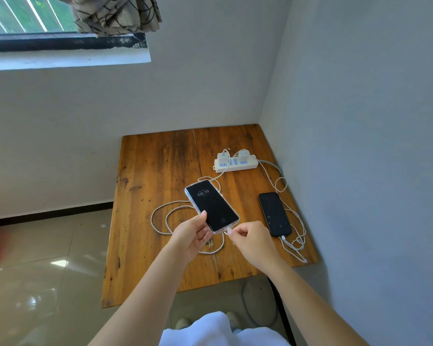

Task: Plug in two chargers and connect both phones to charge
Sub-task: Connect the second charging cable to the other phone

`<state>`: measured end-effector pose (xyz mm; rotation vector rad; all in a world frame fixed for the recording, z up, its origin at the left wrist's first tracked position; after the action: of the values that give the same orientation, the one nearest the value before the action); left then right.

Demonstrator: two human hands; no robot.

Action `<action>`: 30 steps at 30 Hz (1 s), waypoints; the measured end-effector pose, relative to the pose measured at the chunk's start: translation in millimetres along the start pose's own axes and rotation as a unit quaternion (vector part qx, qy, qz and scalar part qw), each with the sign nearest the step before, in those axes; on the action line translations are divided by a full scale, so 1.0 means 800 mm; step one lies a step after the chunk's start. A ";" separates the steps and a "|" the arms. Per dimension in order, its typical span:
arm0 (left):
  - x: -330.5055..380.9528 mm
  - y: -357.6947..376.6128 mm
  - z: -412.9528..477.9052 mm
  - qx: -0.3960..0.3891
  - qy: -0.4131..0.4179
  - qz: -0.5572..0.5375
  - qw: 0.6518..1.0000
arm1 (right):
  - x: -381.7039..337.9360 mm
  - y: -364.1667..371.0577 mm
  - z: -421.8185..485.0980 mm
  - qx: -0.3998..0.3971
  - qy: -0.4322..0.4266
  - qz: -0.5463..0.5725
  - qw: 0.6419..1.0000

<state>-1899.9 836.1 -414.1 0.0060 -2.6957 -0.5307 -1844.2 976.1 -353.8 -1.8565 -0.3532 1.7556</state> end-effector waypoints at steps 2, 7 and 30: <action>0.001 -0.001 0.000 -0.005 0.000 -0.005 1.000 | 0.000 0.000 0.001 -0.001 0.001 0.002 1.000; 0.003 -0.002 0.000 -0.009 0.002 -0.008 1.000 | 0.000 0.001 0.002 -0.004 0.000 -0.001 1.000; 0.012 0.002 0.006 -0.018 0.016 0.022 0.999 | 0.011 0.009 0.005 -0.029 0.004 0.009 1.000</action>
<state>-1910.7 838.9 -413.9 -0.0531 -2.6496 -0.5599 -1848.1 975.8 -364.9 -1.9130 -0.3903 1.7651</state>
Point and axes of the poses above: each hand's wrist, its own z-axis towards the middle knuckle, its own y-axis out of the palm, x = y × z, the point moved 10 cm from there along z, towards the middle knuckle, and after that the axes turned 15 degrees about -y, right-handed, at the moved point
